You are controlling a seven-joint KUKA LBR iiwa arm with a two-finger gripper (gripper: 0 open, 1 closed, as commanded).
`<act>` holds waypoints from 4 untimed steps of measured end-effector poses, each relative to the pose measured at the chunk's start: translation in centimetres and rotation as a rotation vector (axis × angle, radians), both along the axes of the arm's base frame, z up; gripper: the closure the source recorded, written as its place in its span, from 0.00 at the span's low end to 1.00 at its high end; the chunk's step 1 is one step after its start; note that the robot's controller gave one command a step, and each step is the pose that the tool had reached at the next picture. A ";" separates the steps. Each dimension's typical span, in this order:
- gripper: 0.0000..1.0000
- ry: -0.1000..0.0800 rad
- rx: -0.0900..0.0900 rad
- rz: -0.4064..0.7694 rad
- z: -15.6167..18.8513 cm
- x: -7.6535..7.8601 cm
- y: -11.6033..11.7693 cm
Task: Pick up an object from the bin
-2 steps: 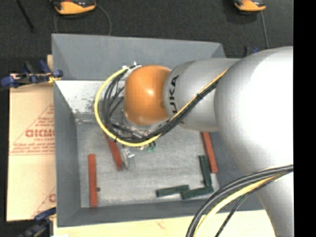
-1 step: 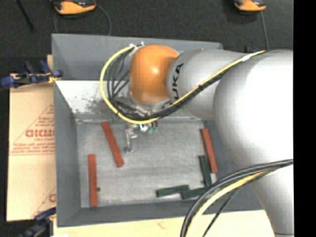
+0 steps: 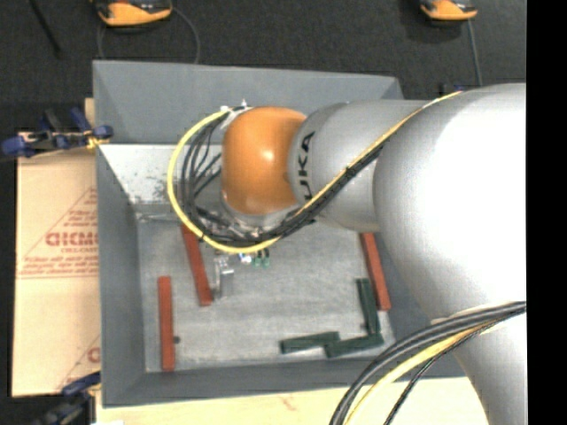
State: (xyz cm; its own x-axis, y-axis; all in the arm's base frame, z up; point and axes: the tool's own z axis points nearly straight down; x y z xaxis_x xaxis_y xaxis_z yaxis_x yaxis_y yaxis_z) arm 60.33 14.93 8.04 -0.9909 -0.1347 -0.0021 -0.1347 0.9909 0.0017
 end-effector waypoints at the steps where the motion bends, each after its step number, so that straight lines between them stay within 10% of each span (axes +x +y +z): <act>1: 0.00 -0.004 0.000 0.141 -0.9 0.0 4.3; 2: 0.00 -0.006 -0.008 0.275 -0.8 -1.8 7.0; 3: 0.00 -0.004 -0.018 0.260 -0.7 -6.2 7.7; 4: 0.00 -0.013 -0.014 0.581 0.0 -12.3 7.7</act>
Offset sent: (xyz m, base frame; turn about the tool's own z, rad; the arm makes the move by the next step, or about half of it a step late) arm -0.0014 0.0431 -0.0104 -0.1420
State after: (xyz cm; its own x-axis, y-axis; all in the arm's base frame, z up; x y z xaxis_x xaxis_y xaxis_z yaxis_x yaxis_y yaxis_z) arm 47.99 22.59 8.03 -0.7544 -0.6564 -0.0086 -0.6562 0.7544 -0.0161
